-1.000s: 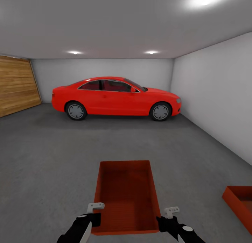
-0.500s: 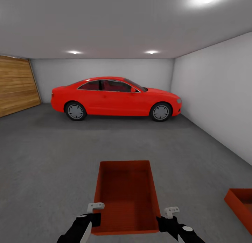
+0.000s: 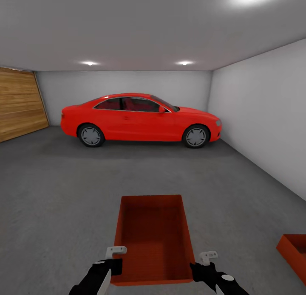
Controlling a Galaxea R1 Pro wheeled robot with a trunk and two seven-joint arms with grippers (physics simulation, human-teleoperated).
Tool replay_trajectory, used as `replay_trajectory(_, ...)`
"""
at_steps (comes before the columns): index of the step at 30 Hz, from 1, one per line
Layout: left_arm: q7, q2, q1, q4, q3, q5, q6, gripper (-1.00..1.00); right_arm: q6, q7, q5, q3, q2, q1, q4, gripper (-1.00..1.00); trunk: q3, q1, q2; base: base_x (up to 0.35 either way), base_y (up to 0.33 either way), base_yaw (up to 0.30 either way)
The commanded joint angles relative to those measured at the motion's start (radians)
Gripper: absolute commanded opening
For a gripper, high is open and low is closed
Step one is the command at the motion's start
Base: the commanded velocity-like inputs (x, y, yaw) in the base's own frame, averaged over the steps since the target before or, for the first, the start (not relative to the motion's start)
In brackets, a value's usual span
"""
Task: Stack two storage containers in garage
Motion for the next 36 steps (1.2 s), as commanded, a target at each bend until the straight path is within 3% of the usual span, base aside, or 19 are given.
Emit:
replay_trajectory(1, 0.000, -0.003, -0.001, -0.004, 0.013, 0.011, -0.025, -1.00, -0.001, 0.002, -0.008, 0.017, 0.010, 0.000, 0.003, -1.00, -0.002, 0.001, -0.002, 0.029, 0.000, 0.000)
replay_trajectory(36, 0.000, -0.003, -0.001, -0.004, 0.013, 0.011, -0.025, -1.00, -0.001, 0.004, -0.007, 0.017, 0.010, 0.000, 0.003, -1.00, -0.002, 0.001, -0.002, 0.001, 0.012, 0.000)
